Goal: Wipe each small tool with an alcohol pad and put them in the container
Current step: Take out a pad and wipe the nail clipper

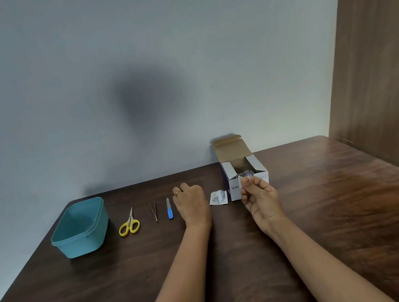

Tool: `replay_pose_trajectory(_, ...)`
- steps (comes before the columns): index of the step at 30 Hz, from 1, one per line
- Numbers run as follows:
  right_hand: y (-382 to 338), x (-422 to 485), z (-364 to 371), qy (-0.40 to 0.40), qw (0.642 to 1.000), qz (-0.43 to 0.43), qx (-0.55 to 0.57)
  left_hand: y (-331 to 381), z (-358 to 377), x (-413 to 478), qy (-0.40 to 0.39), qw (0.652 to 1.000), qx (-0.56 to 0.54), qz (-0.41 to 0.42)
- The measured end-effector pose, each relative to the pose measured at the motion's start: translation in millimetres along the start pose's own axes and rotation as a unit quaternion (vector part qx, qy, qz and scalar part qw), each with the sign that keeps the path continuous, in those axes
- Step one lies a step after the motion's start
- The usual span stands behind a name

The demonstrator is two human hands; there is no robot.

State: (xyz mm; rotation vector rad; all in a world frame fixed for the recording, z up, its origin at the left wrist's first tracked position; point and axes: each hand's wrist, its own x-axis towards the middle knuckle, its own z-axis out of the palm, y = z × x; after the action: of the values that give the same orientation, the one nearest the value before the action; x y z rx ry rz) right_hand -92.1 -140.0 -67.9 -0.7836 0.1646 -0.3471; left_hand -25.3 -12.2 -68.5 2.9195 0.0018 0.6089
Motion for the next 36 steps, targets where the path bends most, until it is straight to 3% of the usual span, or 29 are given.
replay_pose_trajectory(9, 0, -2, 1, -0.015, 1.000, -0.008, -0.021, -9, -4, 2, 0.006, 1.000, 0.007, 0.015)
replay_pose_trajectory(11, 1, -3, 2, -0.022, 0.999, -0.010, -0.030, -12, -8, 0, 0.025, 0.999, -0.035, 0.009)
replay_pose_trajectory(14, 2, -4, 2, -0.037, 0.998, -0.019, -0.051, -17, -18, -5, 0.073, 0.976, -0.204, -0.027)
replay_pose_trajectory(17, 2, -8, 3, -0.060, 0.993, -0.037, -0.095, -26, -23, -11, 0.098, 0.924, -0.363, -0.070)
replay_pose_trajectory(22, 9, -17, 5, -0.064, 0.956, -0.142, -0.247, -42, -42, -45, 0.061, 0.786, -0.603, -0.126)
replay_pose_trajectory(25, 17, -29, 10, -0.056, 0.912, -0.212, -0.346, -50, -45, -65, 0.025, 0.709, -0.686, -0.164)
replay_pose_trajectory(28, 29, -43, 22, -0.048, 0.912, -0.207, -0.352, -58, -48, -78, -0.016, 0.619, -0.762, -0.192)
replay_pose_trajectory(31, 40, -53, 28, -0.048, 0.916, -0.173, -0.360, -66, -53, -89, -0.058, 0.550, -0.808, -0.203)
replay_pose_trajectory(33, 42, -56, 28, -0.056, 0.908, -0.165, -0.381, -68, -57, -93, -0.084, 0.513, -0.828, -0.209)
replay_pose_trajectory(36, 41, -56, 28, -0.072, 0.906, -0.151, -0.389, -69, -59, -96, -0.105, 0.492, -0.843, -0.194)
